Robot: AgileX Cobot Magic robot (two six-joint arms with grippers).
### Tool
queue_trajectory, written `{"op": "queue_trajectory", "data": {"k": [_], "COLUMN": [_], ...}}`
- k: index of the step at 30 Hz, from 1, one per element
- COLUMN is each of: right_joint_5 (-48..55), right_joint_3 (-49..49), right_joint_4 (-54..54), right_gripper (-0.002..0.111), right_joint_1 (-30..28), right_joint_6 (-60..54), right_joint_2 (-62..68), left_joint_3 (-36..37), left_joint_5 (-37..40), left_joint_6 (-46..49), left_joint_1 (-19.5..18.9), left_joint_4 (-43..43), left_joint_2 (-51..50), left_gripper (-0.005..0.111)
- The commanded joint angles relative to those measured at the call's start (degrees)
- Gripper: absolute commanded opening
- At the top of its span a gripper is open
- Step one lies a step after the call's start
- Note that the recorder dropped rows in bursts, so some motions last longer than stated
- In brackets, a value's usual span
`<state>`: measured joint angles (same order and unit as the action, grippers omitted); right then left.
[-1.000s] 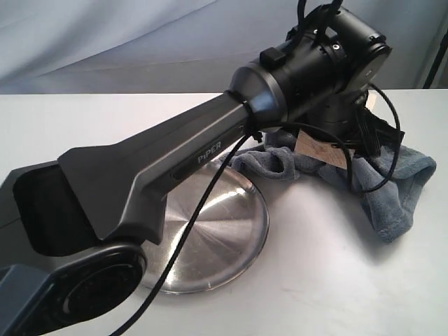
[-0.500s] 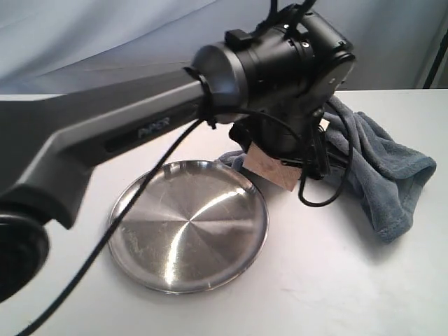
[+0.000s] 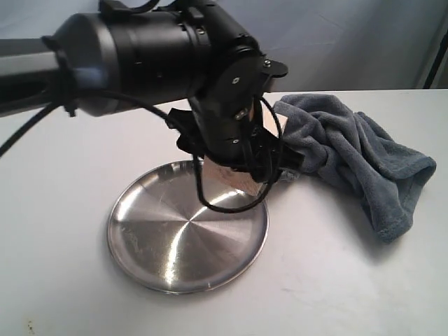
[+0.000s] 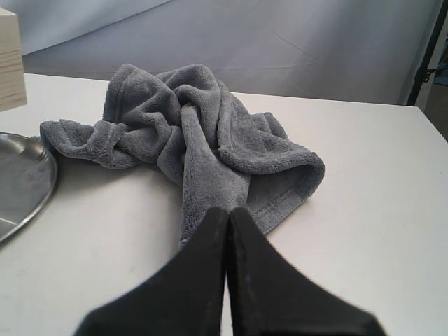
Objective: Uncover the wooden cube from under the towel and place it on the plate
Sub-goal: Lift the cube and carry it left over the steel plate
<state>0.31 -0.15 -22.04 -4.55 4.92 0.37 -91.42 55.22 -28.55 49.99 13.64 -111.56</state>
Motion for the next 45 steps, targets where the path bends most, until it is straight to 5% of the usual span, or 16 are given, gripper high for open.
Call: {"op": "queue_trajectory", "data": {"k": [1, 8, 22, 45], "right_joint_5": [0.7, 0.7, 0.7, 0.7], "right_joint_3": [0.1, 0.1, 0.1, 0.1], "right_joint_4": [-0.3, -0.3, -0.3, -0.3], "right_gripper": [0.003, 0.003, 0.003, 0.003], "right_joint_1": [0.0, 0.0, 0.0, 0.0], "right_joint_6": [0.2, 0.2, 0.2, 0.2], "right_joint_2": [-0.4, -0.4, -0.4, -0.4], "left_joint_3": [7.3, 17.5, 34.6, 36.2], "left_joint_5": [-6.8, -11.3, -35.2, -42.0], "left_joint_6": [-1.3, -1.2, -1.4, 2.7], "left_joint_1": [-1.6, -5.1, -6.1, -10.1], "left_joint_4": [0.5, 0.4, -1.3, -1.5], "left_joint_2": [5.8, 10.5, 13.5, 2.8], "left_gripper": [0.000, 0.000, 0.000, 0.000]}}
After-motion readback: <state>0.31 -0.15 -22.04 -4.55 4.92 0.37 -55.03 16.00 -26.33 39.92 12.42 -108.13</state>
